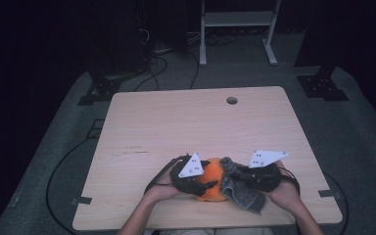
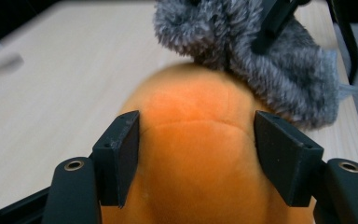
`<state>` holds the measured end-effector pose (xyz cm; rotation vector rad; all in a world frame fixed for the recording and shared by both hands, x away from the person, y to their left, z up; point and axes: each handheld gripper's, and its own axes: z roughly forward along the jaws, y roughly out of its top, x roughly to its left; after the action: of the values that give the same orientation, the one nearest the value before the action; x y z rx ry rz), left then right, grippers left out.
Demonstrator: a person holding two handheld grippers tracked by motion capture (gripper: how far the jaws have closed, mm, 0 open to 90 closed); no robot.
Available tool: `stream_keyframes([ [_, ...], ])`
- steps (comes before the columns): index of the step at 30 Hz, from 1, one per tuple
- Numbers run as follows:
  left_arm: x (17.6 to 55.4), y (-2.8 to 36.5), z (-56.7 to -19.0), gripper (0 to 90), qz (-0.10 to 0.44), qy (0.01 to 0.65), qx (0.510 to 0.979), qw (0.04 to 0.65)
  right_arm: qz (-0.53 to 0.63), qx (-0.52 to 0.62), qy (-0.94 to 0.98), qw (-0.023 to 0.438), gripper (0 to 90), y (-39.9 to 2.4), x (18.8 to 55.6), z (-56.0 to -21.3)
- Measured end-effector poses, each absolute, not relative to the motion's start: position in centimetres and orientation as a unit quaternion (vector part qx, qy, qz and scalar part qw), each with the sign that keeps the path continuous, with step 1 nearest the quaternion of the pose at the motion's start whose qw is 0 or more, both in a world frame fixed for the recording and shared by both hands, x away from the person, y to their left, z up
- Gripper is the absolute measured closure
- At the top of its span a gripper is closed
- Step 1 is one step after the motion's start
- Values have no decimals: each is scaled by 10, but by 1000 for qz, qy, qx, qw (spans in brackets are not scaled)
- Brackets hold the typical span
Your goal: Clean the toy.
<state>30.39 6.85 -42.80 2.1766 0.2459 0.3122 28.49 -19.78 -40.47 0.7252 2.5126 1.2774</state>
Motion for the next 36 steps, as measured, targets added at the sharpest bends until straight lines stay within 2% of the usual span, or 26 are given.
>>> stream_keyframes([
  [7, 310, 87, -433, 316, 102, 117, 884, 440, 408, 309, 854, 95, 757, -223, 298, -436],
  [12, 310, 87, -434, 311, 99, 111, 886, 438, 485, 291, 821, 73, 757, -217, 296, -418],
  [17, 310, 91, -434, 311, 91, 108, 887, 439, 457, 317, 829, 65, 761, -217, 303, -435],
  [19, 310, 92, -435, 311, 91, 108, 888, 438, 430, 334, 835, 75, 762, -223, 305, -441],
  [25, 305, 82, -432, 308, 99, 95, 892, 431, 472, 307, 823, 76, 759, -212, 298, -422],
  [27, 306, 84, -432, 308, 96, 97, 890, 434, 462, 311, 827, 70, 759, -209, 301, -428],
  [29, 307, 85, -433, 307, 94, 98, 889, 438, 459, 337, 821, 40, 761, -215, 307, -436],
  [31, 307, 85, -433, 305, 93, 99, 889, 437, 417, 357, 834, 60, 763, -219, 307, -445],
  [33, 307, 85, -433, 303, 94, 98, 889, 437, 407, 365, 836, 57, 763, -225, 308, -449],
  [36, 307, 83, -433, 299, 97, 94, 890, 436, 455, 352, 816, 59, 760, -226, 304, -432],
])
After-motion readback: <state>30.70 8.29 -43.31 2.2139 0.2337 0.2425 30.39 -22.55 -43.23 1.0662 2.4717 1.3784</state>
